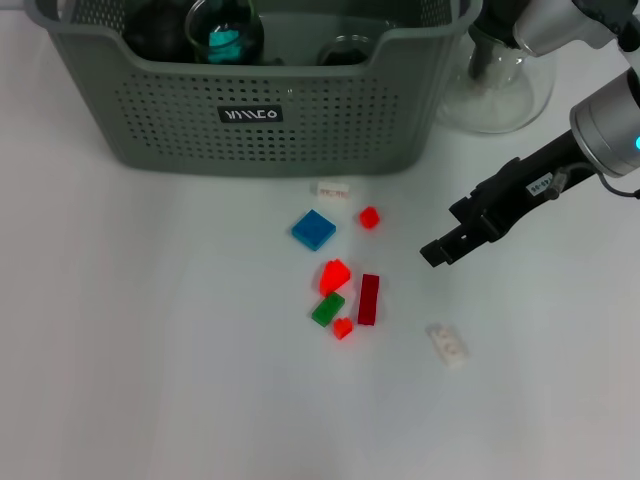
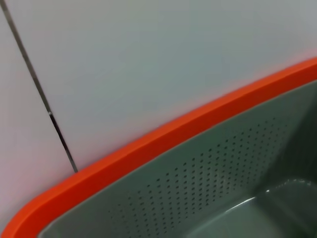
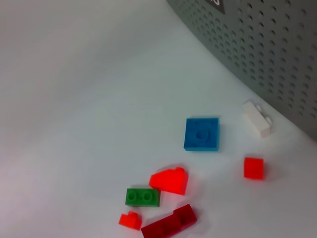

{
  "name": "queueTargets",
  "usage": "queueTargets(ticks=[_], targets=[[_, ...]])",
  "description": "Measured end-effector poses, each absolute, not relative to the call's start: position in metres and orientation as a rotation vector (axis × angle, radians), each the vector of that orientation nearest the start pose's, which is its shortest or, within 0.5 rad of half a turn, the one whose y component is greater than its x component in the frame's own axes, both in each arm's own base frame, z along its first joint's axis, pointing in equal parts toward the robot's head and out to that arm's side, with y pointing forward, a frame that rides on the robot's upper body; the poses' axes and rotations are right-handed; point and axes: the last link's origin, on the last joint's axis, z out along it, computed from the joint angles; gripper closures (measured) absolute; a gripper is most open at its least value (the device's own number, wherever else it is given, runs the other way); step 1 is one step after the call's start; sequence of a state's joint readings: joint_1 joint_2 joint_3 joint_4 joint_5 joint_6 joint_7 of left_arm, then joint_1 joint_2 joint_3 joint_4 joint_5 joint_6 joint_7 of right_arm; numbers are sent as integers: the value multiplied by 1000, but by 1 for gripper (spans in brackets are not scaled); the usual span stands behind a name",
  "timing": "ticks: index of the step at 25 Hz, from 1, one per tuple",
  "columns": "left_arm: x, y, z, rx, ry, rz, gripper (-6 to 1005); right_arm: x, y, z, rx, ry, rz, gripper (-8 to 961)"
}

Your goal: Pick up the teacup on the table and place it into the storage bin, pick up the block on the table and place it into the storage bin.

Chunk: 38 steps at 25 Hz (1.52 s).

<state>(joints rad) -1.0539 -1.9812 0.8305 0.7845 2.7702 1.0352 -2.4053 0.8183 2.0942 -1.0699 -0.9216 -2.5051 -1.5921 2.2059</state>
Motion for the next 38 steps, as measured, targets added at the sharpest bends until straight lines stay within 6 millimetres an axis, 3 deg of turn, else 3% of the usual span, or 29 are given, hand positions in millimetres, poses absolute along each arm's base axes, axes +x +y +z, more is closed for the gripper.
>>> queueTargets(ticks=[7,10,14,17,22,26,29,30,31,38], targets=[[-152,503,66,-2204,-827,74,730,180,373,-22,-2899,928,-326,57],[-151,503,69,-2201,-827,68,528,180,373,-22,-2900,925,-326,56],[-140,494,80,-2220,-812,-8,362,179,374,-21,-2903,917,-327,57],[-122,468,92,-2335,-757,-156,321,180,374,-21,-2904,912,-328,57],[-102,404,99,-2686,-525,-365,324,180,374,-19,-2902,909,-324,56],[-110,359,82,-2937,-356,-290,327,180,374,-18,-2901,916,-323,56],[-122,341,60,-3042,-315,-116,328,181,374,-18,-2896,931,-322,56],[-129,334,45,-3082,-305,5,329,182,374,-18,-2894,936,-320,56],[-129,334,45,-3082,-305,5,329,182,374,-18,-2893,940,-320,56],[-145,316,-6,-3177,-186,316,331,183,373,-19,-2884,968,-318,56]])
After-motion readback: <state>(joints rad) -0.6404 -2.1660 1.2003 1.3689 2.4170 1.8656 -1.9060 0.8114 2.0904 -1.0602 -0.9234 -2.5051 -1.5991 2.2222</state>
